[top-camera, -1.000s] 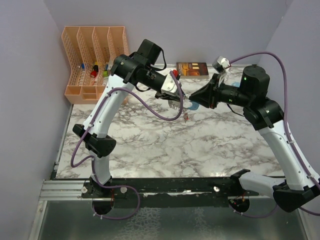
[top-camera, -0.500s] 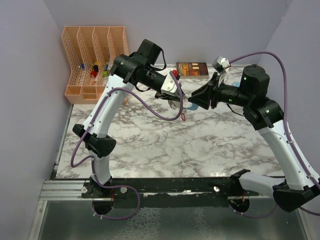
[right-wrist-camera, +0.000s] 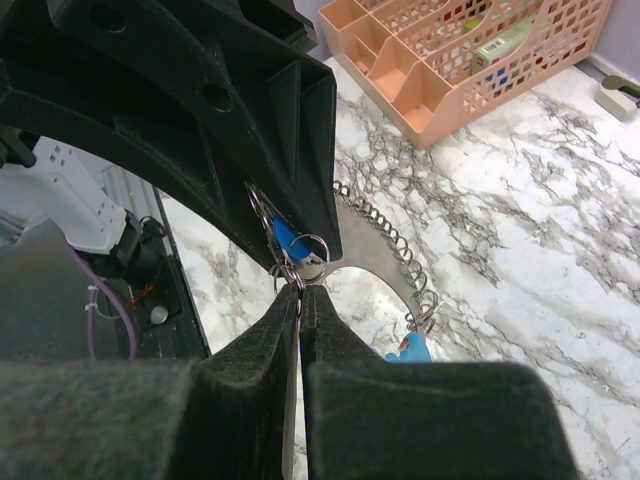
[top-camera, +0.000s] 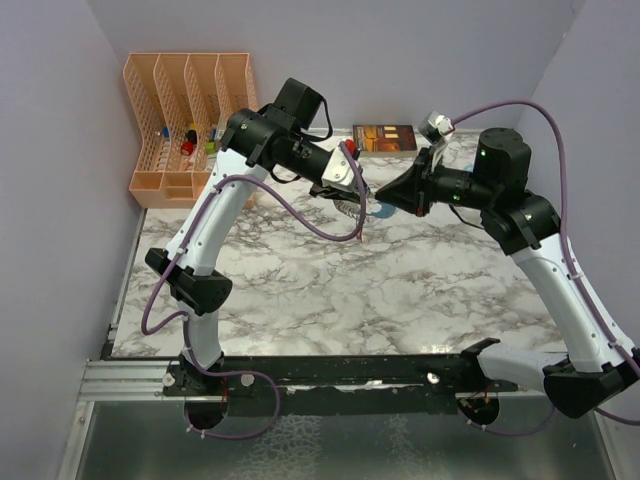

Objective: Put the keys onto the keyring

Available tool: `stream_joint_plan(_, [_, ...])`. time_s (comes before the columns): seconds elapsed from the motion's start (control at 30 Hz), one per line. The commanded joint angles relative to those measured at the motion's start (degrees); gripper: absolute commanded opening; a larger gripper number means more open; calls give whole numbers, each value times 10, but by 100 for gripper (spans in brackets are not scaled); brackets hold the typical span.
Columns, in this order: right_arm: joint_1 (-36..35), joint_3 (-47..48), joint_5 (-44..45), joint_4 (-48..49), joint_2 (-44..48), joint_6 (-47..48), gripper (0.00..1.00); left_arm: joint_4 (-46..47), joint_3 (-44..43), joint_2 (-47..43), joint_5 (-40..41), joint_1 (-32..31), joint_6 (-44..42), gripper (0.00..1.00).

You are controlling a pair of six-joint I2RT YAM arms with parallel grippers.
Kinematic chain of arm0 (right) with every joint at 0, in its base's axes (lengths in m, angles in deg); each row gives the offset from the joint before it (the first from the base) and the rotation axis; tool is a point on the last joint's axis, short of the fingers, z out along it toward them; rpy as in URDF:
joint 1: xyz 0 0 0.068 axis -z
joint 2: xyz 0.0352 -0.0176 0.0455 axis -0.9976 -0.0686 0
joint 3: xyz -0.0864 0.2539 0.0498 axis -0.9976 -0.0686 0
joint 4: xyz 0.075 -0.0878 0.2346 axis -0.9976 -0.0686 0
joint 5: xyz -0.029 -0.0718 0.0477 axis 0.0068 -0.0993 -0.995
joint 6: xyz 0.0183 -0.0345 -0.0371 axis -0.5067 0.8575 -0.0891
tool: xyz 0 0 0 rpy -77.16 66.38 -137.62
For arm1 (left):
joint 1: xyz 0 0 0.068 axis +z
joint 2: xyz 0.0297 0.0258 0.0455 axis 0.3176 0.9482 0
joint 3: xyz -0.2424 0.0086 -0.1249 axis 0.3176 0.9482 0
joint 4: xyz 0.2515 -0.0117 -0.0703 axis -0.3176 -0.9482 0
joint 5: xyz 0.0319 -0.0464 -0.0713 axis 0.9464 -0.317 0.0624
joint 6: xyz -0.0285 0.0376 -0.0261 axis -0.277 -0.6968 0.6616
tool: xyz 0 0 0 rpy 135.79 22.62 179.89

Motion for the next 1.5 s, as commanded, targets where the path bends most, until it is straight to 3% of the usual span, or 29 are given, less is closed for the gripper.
stream_joint_plan(0.0, [3, 9, 23, 24, 16, -4, 1, 1, -6, -12, -18, 0, -11, 0])
stream_joint_plan(0.47, [3, -71, 91, 114, 73, -113, 1, 78, 1, 3, 15, 1, 69, 0])
stream_joint_plan(0.77, [3, -105, 190, 154, 109, -157, 1, 119, -3, 15, 26, 1, 125, 0])
stream_joint_plan(1.3, [1, -99, 297, 151, 87, -239, 1, 253, 13, 27, 132, 0, 277, 0])
stream_joint_plan(1.47, [-6, -109, 376, 152, 92, -264, 1, 270, 16, 26, 147, 0, 300, 0])
